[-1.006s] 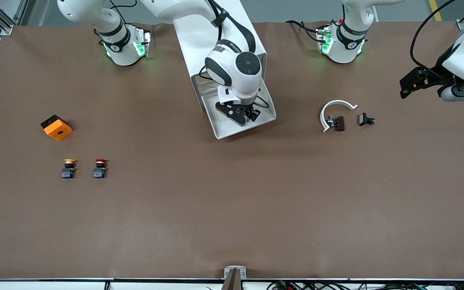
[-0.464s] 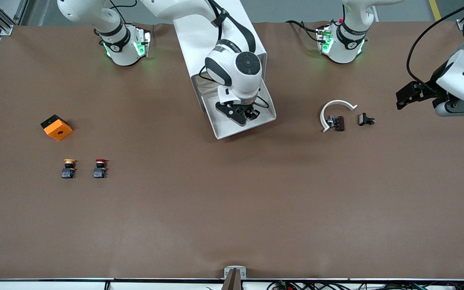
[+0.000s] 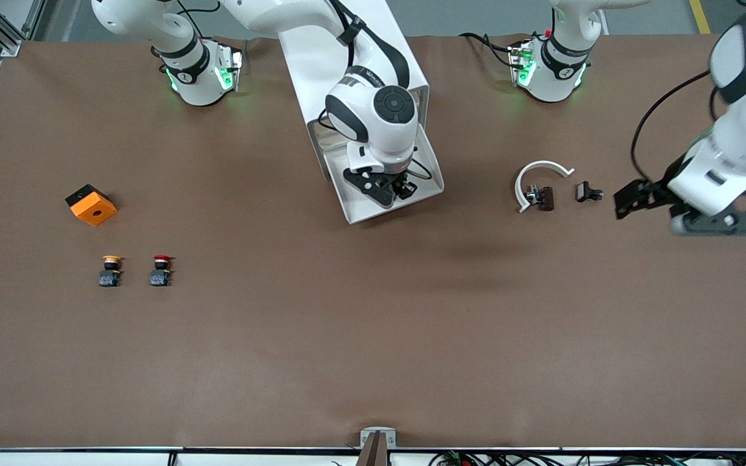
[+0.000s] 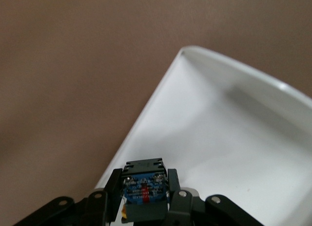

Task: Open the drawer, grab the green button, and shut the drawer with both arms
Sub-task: 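Move the button out with the right gripper while the left gripper approaches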

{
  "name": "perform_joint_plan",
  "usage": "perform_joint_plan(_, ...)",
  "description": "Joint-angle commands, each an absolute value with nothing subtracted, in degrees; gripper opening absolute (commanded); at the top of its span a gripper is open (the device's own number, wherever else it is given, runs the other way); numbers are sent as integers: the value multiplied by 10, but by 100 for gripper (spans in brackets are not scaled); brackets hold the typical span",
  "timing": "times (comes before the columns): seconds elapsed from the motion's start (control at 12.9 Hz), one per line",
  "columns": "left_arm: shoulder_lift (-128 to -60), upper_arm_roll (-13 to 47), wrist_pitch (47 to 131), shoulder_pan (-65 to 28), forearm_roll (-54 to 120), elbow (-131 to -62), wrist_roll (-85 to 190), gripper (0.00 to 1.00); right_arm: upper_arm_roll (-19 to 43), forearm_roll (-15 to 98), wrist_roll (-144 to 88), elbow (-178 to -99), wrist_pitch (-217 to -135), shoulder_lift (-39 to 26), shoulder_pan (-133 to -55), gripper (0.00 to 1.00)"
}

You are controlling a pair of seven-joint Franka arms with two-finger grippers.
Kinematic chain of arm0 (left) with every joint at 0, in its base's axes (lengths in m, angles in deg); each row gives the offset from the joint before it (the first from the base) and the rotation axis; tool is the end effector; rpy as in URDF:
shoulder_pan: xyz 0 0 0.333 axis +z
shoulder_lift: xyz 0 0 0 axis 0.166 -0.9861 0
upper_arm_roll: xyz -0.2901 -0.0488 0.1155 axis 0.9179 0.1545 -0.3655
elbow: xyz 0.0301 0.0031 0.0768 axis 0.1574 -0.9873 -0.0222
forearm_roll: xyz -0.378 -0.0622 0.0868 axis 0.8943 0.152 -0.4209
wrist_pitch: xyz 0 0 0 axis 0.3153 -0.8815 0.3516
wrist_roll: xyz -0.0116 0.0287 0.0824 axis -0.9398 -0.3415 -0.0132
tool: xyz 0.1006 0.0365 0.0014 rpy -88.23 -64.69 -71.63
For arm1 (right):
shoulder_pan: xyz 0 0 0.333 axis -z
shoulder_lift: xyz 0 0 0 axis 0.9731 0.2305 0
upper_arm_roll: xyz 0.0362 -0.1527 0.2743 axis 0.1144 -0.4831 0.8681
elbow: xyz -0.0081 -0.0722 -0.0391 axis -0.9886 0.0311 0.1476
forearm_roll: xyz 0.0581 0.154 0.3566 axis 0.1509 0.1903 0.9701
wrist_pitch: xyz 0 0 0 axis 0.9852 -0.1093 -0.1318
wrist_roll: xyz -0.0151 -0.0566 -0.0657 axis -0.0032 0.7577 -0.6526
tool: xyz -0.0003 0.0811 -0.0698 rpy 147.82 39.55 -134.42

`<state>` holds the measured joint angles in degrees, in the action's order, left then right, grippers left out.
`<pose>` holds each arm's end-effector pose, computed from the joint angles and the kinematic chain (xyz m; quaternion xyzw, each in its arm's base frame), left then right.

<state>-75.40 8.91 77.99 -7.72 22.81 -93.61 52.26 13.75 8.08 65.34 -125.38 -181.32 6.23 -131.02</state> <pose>0.5973 -0.0818 0.5214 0.9997 -0.0203 0.0151 0.0007 0.4405 0.5562 0.3021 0.9441 -0.3296 -0.0099 0.0037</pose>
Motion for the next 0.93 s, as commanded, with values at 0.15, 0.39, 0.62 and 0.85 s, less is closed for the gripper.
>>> perform_joint_plan(0.15,-877,142,911,-80,227,-930,525,100,142,120,505,-1216,-1734,26,-1229,0)
perform_joint_plan(0.39,-942,168,968,-101,226,-930,565,100,140,121,350,-1219,-1672,-5,-1162,0)
perform_joint_plan(0.62,-981,168,988,-144,226,-930,661,100,139,118,220,-1234,-1650,-30,-1092,0)
perform_joint_plan(0.85,-1005,167,992,-203,219,-930,800,100,137,110,105,-1267,-1653,-49,-1031,0)
